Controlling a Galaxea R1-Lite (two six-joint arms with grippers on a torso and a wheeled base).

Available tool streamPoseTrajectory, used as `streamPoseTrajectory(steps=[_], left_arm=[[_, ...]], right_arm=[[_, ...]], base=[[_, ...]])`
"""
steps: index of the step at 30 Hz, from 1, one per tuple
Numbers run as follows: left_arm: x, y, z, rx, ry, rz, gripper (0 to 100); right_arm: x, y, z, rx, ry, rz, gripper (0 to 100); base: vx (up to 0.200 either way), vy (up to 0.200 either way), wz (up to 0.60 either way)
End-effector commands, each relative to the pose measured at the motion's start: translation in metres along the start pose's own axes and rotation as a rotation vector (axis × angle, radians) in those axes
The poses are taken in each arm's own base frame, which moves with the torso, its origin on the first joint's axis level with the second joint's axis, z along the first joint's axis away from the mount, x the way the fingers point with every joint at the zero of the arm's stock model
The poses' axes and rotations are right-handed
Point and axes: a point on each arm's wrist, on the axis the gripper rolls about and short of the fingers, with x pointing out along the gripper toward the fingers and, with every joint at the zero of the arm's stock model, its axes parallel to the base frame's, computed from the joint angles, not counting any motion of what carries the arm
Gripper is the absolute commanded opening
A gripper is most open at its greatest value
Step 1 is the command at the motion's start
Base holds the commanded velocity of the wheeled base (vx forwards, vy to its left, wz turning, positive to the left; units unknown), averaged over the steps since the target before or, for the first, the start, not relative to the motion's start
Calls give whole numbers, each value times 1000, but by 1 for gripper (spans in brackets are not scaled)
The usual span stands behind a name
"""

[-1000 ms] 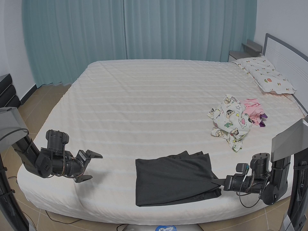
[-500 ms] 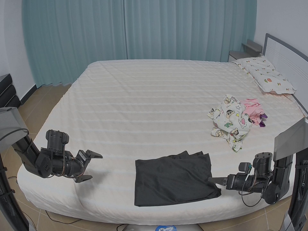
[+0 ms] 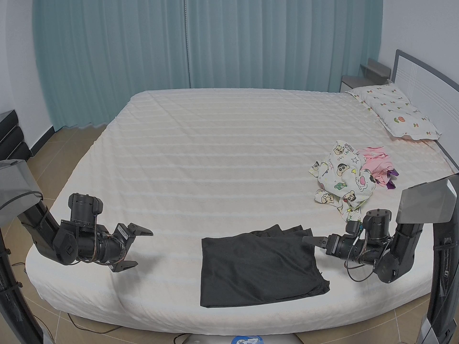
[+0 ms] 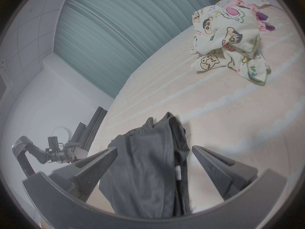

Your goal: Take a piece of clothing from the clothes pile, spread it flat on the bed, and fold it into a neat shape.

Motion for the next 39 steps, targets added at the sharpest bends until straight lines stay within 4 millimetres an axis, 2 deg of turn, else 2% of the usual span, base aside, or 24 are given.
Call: streamPoseTrajectory(steps=[1, 3, 5, 10, 11, 22, 39], left_arm=[[0, 0, 0, -1, 0, 1, 100], [0, 0, 0, -1, 0, 1, 100], [0, 0, 0, -1, 0, 1, 100], [0, 0, 0, -1, -1, 2, 100], [0, 0, 0, -1, -2, 0, 100], [0, 0, 0, -1, -1, 2, 100], [0, 0, 0, 0, -3, 3, 100]], right_arm=[[32, -1, 11, 11, 5, 3, 100], [32, -1, 11, 11, 5, 3, 100], [45, -4, 14, 11, 8, 6, 100], [55, -8, 14, 14, 10, 6, 100], [55, -8, 14, 18, 9, 7, 0], [50, -12, 22, 71, -34, -7, 0], [57, -23, 28, 188, -104, -42, 0]], base=[[0, 0, 0], [0, 0, 0], [0, 0, 0], [0, 0, 0], [0, 0, 0], [0, 0, 0], [0, 0, 0]])
